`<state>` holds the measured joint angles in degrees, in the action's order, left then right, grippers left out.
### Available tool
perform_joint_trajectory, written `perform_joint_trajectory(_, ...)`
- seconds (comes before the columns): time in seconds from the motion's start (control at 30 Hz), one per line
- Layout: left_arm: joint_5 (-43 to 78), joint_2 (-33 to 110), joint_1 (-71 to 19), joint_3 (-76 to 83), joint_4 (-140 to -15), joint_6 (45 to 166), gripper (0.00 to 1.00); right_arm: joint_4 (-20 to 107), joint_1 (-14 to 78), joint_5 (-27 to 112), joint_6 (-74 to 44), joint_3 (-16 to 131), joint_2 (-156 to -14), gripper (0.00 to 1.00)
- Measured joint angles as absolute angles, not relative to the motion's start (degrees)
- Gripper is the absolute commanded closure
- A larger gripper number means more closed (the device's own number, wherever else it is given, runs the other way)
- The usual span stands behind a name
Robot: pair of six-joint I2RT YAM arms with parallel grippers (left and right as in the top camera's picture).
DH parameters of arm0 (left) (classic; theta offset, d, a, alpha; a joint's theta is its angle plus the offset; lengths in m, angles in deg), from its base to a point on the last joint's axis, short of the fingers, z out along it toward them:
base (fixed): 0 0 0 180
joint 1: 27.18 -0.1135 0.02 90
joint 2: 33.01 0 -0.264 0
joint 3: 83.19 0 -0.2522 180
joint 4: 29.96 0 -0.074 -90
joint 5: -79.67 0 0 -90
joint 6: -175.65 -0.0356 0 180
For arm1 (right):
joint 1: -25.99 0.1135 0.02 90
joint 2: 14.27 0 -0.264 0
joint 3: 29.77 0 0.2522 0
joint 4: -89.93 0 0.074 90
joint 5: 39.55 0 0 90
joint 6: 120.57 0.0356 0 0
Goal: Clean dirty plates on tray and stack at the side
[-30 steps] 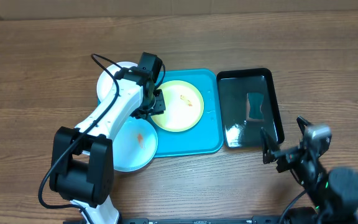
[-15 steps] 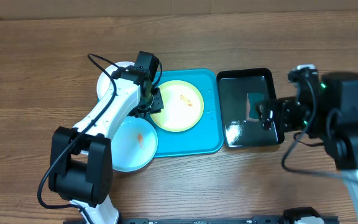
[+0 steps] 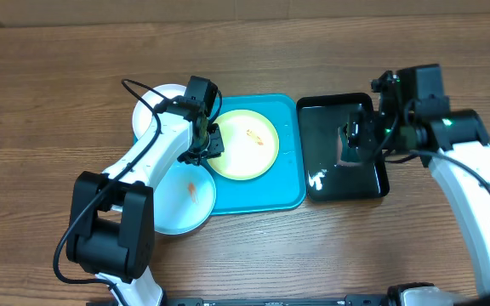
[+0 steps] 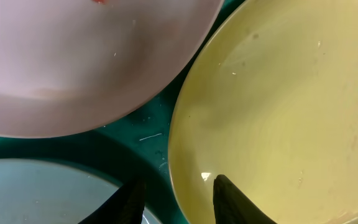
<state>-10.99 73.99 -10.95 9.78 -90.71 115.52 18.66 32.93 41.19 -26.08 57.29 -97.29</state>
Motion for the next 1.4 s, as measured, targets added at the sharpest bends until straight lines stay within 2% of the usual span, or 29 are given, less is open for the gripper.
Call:
perform_joint_trajectory(0.1, -10.99, 73.99, -10.95, 11.22, -89.04, 115.52, 0.62, 19.33, 32.93, 42.66, -25.93, 57.29, -101.64, 0.41)
perform_joint_trajectory(0.17, -10.99, 73.99, -10.95, 11.68, -88.89, 115.54, 0.62, 19.68, 32.93, 43.90, -25.91, 57.29, -104.79, 0.45)
perform_joint_trajectory(0.67, -11.01, 73.99, -10.95, 11.72, -88.19, 115.54, 0.61, 25.21, 32.93, 46.39, -24.81, 57.02, -118.06, 0.42)
perform_joint_trajectory(0.87, -10.99, 73.99, -10.95, 11.72, -88.19, 115.52, 0.60, 26.59, 32.93, 46.85, -24.79, 56.61, -118.25, 0.46)
perform_joint_trajectory(1.4, -10.99, 73.99, -10.95, 11.72, -88.13, 115.52, 0.60, 34.35, 32.93, 48.34, -24.75, 49.50, -118.27, 0.45)
